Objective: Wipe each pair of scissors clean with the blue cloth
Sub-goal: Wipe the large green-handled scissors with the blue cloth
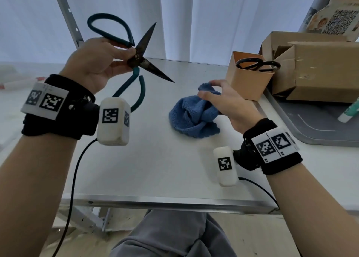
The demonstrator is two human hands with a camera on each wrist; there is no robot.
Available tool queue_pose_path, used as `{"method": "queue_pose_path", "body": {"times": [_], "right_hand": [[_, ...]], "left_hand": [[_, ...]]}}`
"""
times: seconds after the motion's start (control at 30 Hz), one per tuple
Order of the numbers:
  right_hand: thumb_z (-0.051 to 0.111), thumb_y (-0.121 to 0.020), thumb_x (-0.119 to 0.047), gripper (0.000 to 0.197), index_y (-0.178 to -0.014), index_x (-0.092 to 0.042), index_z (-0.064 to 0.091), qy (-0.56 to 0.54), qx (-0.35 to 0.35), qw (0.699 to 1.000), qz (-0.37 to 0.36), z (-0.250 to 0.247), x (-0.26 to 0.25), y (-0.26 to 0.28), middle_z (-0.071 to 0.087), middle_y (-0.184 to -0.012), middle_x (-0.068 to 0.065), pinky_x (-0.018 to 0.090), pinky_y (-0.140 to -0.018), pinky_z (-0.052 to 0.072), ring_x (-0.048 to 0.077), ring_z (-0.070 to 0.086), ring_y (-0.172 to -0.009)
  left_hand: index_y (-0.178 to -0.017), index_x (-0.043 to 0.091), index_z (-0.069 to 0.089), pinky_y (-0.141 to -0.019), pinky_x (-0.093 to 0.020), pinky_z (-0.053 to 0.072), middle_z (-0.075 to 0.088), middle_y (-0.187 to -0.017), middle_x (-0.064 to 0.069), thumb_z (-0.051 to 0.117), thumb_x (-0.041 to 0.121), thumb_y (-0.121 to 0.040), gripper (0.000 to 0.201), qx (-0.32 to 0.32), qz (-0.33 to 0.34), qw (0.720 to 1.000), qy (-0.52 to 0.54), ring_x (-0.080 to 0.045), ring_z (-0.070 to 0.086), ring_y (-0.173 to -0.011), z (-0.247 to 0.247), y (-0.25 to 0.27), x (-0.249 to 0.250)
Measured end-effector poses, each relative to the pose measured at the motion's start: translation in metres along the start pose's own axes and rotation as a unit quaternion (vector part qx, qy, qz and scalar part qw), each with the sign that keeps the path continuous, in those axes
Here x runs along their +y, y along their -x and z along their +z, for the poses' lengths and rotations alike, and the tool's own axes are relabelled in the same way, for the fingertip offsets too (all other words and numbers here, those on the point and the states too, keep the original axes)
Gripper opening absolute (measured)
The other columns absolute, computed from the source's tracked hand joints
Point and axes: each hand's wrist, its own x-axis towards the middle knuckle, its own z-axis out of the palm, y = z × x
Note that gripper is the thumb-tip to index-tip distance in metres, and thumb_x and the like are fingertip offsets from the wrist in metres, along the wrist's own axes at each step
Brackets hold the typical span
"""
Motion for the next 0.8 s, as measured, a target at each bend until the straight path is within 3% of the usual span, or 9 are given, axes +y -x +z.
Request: {"method": "queue_pose_path", "body": {"times": [0.1, 0.23, 0.37, 0.4, 0.5, 0.57, 0.63, 0.73, 0.8], "right_hand": [[0.076, -0.085, -0.025, 0.058, -0.134, -0.037, 0.048, 0.098, 0.003, 0.994, -0.058, -0.004, 0.0, 0.003, 0.046, -0.122, 0.0, 0.023, -0.087, 0.048, 0.014, 0.052, -0.109], [0.075, -0.081, -0.021, 0.034, -0.112, -0.035, 0.068, 0.191, 0.026, 0.976, -0.097, -0.005, -0.011, 0.007, 0.041, -0.127, 0.009, 0.031, -0.101, 0.047, 0.021, 0.048, -0.113], [0.076, -0.081, -0.026, 0.032, -0.112, -0.035, 0.073, 0.322, -0.003, 0.94, -0.112, 0.003, -0.027, 0.017, 0.03, -0.154, 0.013, 0.041, -0.115, 0.031, 0.032, 0.034, -0.139], [0.078, -0.08, -0.029, 0.034, -0.113, -0.032, 0.073, 0.356, -0.031, 0.928, -0.108, 0.006, -0.03, 0.018, 0.035, -0.153, 0.01, 0.04, -0.114, 0.03, 0.03, 0.033, -0.14], [0.083, -0.074, -0.031, 0.033, -0.106, -0.027, 0.074, 0.417, -0.099, 0.9, -0.077, 0.013, -0.03, 0.016, 0.06, -0.115, -0.002, 0.036, -0.099, 0.046, 0.022, 0.055, -0.116], [0.08, -0.076, -0.022, 0.015, -0.087, -0.027, 0.072, 0.376, -0.077, 0.921, -0.073, 0.013, -0.029, 0.006, 0.066, -0.101, -0.001, 0.037, -0.091, 0.054, 0.022, 0.063, -0.102], [0.076, -0.081, -0.017, 0.014, -0.08, -0.026, 0.066, 0.296, -0.021, 0.951, -0.085, 0.01, -0.028, -0.002, 0.068, -0.091, 0.001, 0.034, -0.083, 0.056, 0.021, 0.065, -0.092], [0.068, -0.09, -0.01, 0.007, -0.09, -0.014, 0.062, 0.036, 0.002, 0.996, -0.085, 0.011, -0.03, -0.002, 0.071, -0.089, 0.011, 0.034, -0.072, 0.06, 0.022, 0.067, -0.079], [0.063, -0.095, -0.005, 0.005, -0.096, -0.008, 0.058, -0.129, -0.038, 0.989, -0.063, 0.014, -0.033, 0.001, 0.068, -0.082, 0.011, 0.029, -0.064, 0.059, 0.018, 0.067, -0.069]], "left_hand": [[-0.096, 0.007, 0.064, -0.076, -0.027, 0.06, 0.075, -0.09, -0.005, 0.065, 0.002, -0.092, 0.007, -0.002, -0.002, 1.0, -0.002, -0.018, 0.076, -0.086, 0.003, 0.002, -0.001], [-0.099, 0.006, 0.064, -0.075, -0.026, 0.059, 0.075, -0.092, -0.006, 0.064, 0.001, -0.092, 0.008, -0.006, -0.006, 1.0, -0.002, -0.017, 0.076, -0.085, 0.006, 0.002, -0.003], [-0.098, 0.005, 0.065, -0.075, -0.027, 0.06, 0.075, -0.091, -0.006, 0.064, 0.001, -0.092, 0.007, -0.012, -0.007, 1.0, 0.0, -0.019, 0.076, -0.085, 0.009, 0.002, -0.005], [-0.097, 0.005, 0.065, -0.074, -0.026, 0.06, 0.075, -0.091, -0.006, 0.064, 0.001, -0.092, 0.007, -0.012, -0.008, 1.0, 0.003, -0.019, 0.076, -0.085, 0.01, 0.002, -0.006], [-0.097, 0.004, 0.065, -0.074, -0.025, 0.059, 0.074, -0.093, -0.007, 0.064, 0.001, -0.092, 0.006, -0.015, -0.015, 1.0, 0.015, -0.017, 0.075, -0.083, 0.015, 0.002, -0.008], [-0.098, 0.003, 0.065, -0.074, -0.026, 0.059, 0.075, -0.09, -0.005, 0.063, 0.001, -0.093, 0.006, -0.016, -0.022, 0.999, 0.038, -0.015, 0.075, -0.083, 0.018, 0.002, -0.01], [-0.1, 0.002, 0.066, -0.073, -0.025, 0.059, 0.076, -0.087, -0.004, 0.063, 0.001, -0.093, 0.007, -0.011, -0.025, 0.997, 0.067, -0.014, 0.074, -0.083, 0.021, 0.002, -0.013], [-0.1, -0.001, 0.065, -0.07, -0.025, 0.059, 0.073, -0.089, -0.006, 0.062, 0.001, -0.094, 0.007, -0.002, -0.026, 0.994, 0.111, -0.014, 0.073, -0.077, 0.029, 0.001, -0.019], [-0.106, -0.004, 0.063, -0.073, -0.026, 0.059, 0.07, -0.092, -0.008, 0.06, 0.0, -0.095, 0.012, -0.011, -0.033, 0.989, 0.147, -0.013, 0.071, -0.077, 0.036, 0.002, -0.023]]}}
